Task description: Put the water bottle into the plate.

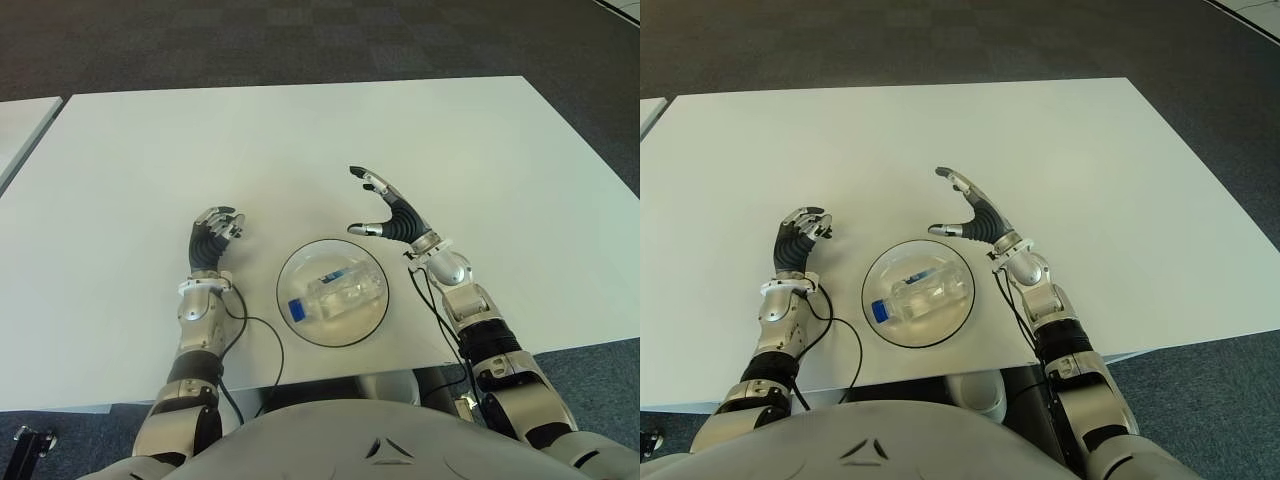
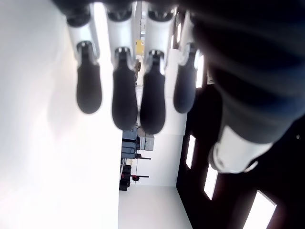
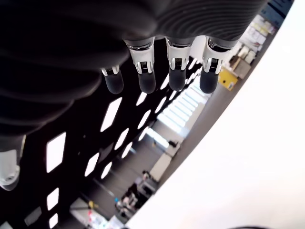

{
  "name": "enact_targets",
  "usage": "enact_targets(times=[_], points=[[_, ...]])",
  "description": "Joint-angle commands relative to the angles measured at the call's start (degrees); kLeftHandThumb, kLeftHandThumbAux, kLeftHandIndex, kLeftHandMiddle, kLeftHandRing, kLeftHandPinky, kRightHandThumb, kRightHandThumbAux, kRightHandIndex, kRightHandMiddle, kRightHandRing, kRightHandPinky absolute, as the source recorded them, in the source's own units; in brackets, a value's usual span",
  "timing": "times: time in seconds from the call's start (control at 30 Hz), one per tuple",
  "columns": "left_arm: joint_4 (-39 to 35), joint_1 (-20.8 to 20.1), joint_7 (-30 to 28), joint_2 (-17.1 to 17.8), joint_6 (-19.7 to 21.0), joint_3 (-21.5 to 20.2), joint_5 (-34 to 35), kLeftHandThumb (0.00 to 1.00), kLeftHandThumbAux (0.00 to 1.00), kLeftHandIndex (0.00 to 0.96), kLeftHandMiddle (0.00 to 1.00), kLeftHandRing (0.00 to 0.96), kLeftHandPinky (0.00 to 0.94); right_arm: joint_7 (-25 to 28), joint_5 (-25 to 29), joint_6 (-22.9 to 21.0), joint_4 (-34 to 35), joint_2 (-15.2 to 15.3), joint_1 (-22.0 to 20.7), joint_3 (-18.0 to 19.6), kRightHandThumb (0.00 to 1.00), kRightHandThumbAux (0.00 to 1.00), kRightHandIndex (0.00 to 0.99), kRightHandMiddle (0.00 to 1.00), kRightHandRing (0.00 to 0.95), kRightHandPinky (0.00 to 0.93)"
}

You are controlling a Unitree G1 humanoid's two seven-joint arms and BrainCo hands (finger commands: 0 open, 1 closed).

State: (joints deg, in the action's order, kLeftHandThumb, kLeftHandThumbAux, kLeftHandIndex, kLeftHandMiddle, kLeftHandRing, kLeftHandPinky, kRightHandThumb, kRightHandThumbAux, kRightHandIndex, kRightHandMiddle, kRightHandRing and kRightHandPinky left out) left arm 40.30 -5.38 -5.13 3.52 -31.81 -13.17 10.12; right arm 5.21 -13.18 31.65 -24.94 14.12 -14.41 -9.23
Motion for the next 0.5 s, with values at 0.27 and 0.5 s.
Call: enact_targets(times=[0.27, 0.5], points=[[1.23, 2.05, 1.0, -0.26, 2.11, -0.07, -0.67, 0.708, 0.711, 0.435, 0.61, 0.596, 0.58, -7.71, 1.56, 6.24, -12.76, -4.56, -2.14, 3.66, 0.014, 0.656, 0.004, 0.035, 0.059, 0.203], [0.49, 2.33, 1.53, -0.38, 1.93, 0.14, -1.17, 0.708, 0.711, 0.435, 0.601, 0.586, 0.563, -8.23, 6.28, 11.74, -21.98, -6.34, -3.91, 7.59, 0.082, 0.704, 0.102, 0.21, 0.235, 0.346]])
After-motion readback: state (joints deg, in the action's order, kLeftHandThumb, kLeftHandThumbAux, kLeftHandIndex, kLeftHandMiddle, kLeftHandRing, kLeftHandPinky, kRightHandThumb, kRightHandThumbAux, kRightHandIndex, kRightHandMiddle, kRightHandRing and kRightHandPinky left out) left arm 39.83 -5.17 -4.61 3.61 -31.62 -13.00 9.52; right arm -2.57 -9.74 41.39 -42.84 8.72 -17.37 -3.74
